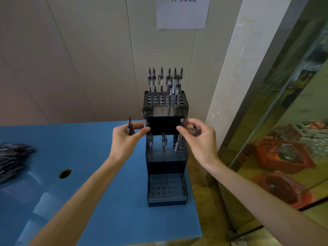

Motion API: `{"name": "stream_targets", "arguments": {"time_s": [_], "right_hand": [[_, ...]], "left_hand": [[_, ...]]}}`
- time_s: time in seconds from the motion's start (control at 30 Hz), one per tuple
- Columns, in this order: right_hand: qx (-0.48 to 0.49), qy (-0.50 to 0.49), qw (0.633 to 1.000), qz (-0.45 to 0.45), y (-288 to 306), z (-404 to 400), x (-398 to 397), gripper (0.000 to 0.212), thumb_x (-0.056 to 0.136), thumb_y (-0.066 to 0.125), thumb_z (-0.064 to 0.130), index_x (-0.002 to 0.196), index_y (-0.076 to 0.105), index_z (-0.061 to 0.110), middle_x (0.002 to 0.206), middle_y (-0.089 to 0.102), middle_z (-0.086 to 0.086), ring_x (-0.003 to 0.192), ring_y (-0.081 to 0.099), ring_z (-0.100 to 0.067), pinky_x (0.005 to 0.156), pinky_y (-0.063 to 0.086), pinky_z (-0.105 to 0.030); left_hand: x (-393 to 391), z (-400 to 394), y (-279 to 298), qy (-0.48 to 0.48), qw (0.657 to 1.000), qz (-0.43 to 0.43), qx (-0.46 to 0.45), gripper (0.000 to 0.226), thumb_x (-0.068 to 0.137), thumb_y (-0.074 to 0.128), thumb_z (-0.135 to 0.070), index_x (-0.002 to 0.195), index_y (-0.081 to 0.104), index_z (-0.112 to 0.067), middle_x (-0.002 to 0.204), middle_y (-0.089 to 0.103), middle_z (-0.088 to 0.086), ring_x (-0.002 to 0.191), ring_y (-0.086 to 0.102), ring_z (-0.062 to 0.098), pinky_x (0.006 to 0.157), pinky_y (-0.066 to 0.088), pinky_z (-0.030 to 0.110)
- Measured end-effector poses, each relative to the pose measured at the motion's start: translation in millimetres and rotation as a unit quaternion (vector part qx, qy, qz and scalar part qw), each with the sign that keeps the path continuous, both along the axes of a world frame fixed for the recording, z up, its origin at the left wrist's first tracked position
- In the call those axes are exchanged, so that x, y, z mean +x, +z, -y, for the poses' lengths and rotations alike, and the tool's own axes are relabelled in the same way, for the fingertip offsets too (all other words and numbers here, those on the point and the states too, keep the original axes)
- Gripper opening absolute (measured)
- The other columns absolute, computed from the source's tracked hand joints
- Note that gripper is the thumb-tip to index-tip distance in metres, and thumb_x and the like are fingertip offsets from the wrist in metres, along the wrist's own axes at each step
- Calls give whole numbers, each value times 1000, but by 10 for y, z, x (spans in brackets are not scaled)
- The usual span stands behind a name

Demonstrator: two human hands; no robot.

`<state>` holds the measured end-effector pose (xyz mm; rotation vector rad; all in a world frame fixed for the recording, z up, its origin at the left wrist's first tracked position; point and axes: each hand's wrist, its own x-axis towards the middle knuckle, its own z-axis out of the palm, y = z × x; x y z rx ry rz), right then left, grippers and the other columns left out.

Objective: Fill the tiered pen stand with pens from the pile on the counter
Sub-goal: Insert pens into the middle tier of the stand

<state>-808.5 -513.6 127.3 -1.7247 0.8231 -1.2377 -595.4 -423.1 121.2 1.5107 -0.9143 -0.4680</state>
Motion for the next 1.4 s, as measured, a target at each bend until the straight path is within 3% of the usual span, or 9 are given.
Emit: {"name": "stream_targets", "arguments": {"time_s": [0.27,0.47,0.77,0.87,0.97,1.07,1.17,1.27,1.4], "right_hand": [[-14,37,999,-21,10,14,20,25,90,77,21,114,73,15,100,76,7,96,73,-11,89,60,-37],[-33,54,998,-26,25,30,56,26,89,78,18,113,73,10,101,76,6,96,72,-11,88,60,-33],[-71,75,991,-81,-63,51,80,27,88,78,18,114,74,11,102,76,8,97,72,-7,89,59,-28],[-109,81,986,-99,-53,48,76,29,89,77,20,117,74,12,103,76,8,96,72,-4,86,59,-24],[-145,98,973,-151,-84,37,80,34,88,77,23,120,72,12,104,76,7,93,72,-2,84,60,-23],[-143,93,969,-181,-173,35,90,32,88,77,26,118,73,15,102,77,9,90,72,-1,82,61,-26],[-153,72,970,-174,-226,48,96,30,88,77,27,116,74,15,101,77,9,89,71,-1,80,61,-27],[-144,67,972,-171,-240,42,109,29,89,77,27,115,75,16,101,77,9,89,71,0,80,61,-26],[-134,53,968,-205,-286,54,109,28,89,76,32,113,75,17,99,77,10,87,71,-2,78,61,-28]], "left_hand": [[41,1,-45,-53,997,46,14,9,89,77,-29,96,79,-34,51,25,0,54,16,27,52,18,37],[122,-2,-53,-80,992,91,28,12,92,74,-25,103,80,-26,52,25,-2,48,19,15,47,24,23],[250,-9,-133,-130,979,136,79,16,97,69,-22,109,78,-17,51,29,-1,48,18,16,48,26,25],[217,-7,-98,-172,962,177,116,13,96,70,-21,94,77,-31,44,29,-11,46,18,11,49,27,25],[165,-14,-100,-197,947,215,136,41,97,69,-22,64,69,-47,42,25,-8,45,16,12,45,18,24],[195,-22,-132,-198,945,214,147,21,97,67,-26,78,74,-30,45,24,-8,45,19,14,46,20,24],[218,-47,-203,-173,945,237,143,22,102,60,-22,87,65,-7,52,36,-8,45,33,10,50,28,23],[211,-85,-194,-164,955,213,123,12,103,58,-16,106,69,-15,72,53,-14,60,53,-9,58,41,12],[189,-77,-259,-179,952,207,138,10,100,64,-19,105,71,-16,62,53,-27,52,45,3,56,33,17]]}}
